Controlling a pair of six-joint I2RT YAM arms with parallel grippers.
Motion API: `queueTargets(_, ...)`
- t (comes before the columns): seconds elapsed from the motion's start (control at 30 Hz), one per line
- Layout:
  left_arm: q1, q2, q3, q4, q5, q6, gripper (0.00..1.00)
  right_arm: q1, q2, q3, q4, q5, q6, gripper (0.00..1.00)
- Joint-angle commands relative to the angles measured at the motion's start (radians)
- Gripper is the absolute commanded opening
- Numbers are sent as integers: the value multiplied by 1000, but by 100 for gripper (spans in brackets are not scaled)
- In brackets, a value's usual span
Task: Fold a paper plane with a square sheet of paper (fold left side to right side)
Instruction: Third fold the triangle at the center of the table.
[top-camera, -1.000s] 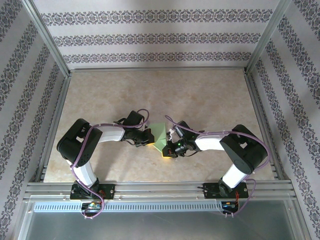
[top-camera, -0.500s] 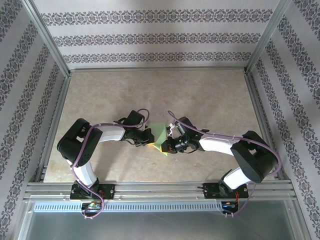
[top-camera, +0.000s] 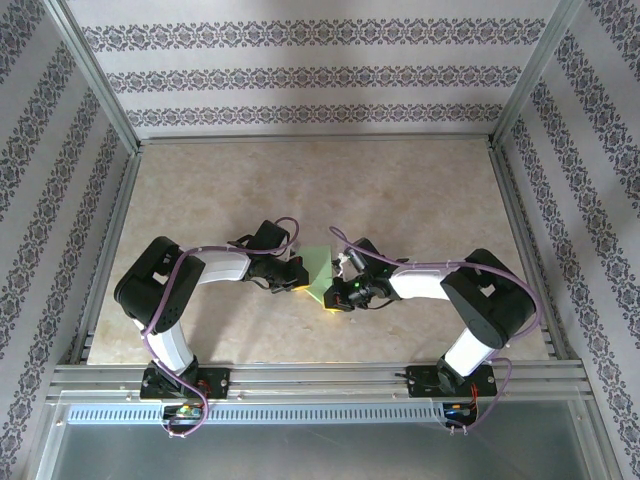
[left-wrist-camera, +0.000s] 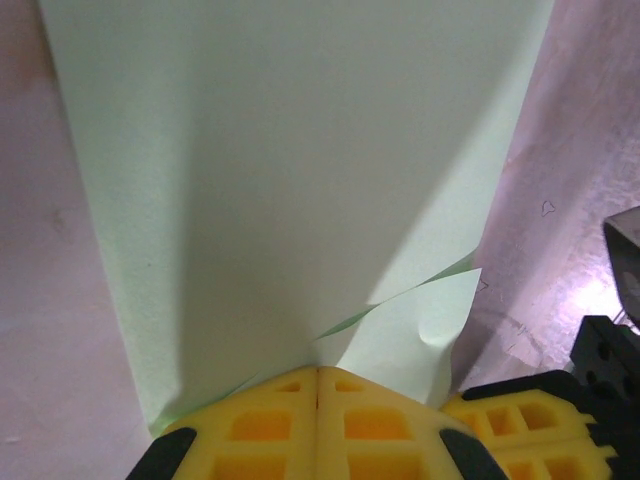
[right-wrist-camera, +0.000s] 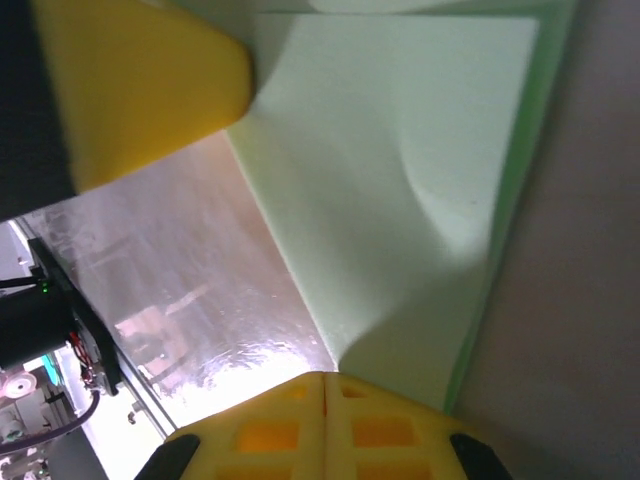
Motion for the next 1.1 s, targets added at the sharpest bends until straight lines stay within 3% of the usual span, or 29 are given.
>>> queueTargets(0.0,-9,29,3,-67,-84,21,5,1,29,-25,-9,18,5,0)
queueTargets(0.33,-16,-86,-2,-15,-72,33,8,0,70,-41,-38,48,-9,0)
queueTargets(0.57,-80,-168,-78,75,-78,-22,7,-3,71,-34,-79,106,-19,0)
queueTargets(0.83,-151,-89,-100,234,-46,-119,6,-3,69,-36,-99,147,-22,0)
queueTargets(1.07,-160,-34,-109,312,-50,-153,6,-3,68,-34,-121,161,-34,0)
